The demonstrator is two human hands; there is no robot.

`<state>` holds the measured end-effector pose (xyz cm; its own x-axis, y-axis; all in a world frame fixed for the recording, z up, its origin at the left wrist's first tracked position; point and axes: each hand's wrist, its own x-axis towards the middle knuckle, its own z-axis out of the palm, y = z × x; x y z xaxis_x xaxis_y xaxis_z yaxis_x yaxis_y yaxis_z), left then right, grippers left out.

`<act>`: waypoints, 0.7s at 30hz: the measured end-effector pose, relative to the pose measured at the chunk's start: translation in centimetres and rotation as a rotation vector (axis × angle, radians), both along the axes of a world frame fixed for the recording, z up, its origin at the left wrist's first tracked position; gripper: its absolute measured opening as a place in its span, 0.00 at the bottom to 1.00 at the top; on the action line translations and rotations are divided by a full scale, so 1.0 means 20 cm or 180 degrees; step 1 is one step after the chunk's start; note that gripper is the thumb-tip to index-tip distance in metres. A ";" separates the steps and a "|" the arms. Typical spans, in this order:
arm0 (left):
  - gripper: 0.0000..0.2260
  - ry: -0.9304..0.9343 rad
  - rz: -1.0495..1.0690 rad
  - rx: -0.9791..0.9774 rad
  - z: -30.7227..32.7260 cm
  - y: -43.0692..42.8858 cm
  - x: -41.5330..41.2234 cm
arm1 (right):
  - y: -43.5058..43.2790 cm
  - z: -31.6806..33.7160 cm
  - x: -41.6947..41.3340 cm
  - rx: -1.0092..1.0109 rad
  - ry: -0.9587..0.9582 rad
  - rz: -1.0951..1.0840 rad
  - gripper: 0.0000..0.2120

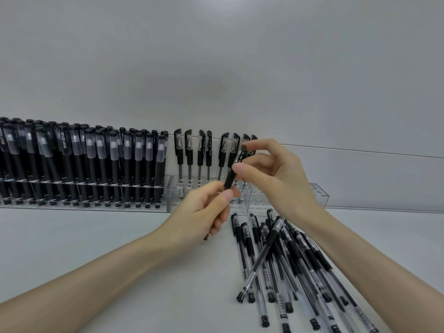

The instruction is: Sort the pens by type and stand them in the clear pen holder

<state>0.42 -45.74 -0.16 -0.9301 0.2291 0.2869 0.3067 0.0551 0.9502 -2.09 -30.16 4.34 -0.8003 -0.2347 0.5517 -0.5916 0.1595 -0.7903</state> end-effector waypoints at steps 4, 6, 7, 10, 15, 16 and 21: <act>0.08 0.0033 -0.0236 -0.0080 0.00 0.00 0.01 | 0.01 0.00 0.02 -0.0176 0.0002 0.0077 0.13; 0.08 0.0354 0.0007 -0.0423 -0.02 -0.01 0.00 | 0.03 0.04 0.01 -0.0272 0.0140 -0.0072 0.13; 0.08 0.0601 0.0234 -0.0737 -0.03 -0.02 -0.01 | 0.05 0.06 -0.01 -0.0288 0.0271 -0.0231 0.13; 0.14 0.1445 0.0882 -0.1788 -0.07 -0.06 -0.03 | 0.12 0.12 -0.08 -0.0213 0.0725 -0.0763 0.14; 0.23 0.2068 0.1236 -0.2824 -0.14 -0.08 -0.07 | 0.18 0.12 -0.16 -0.0192 0.1047 -0.1128 0.14; 0.24 0.2068 0.1235 -0.2914 -0.14 -0.08 -0.07 | 0.19 0.13 -0.17 -0.0241 0.1097 -0.1167 0.13; 0.24 0.2170 0.1282 -0.3201 -0.16 -0.09 -0.08 | 0.16 0.08 -0.21 -0.0215 0.1199 -0.1151 0.13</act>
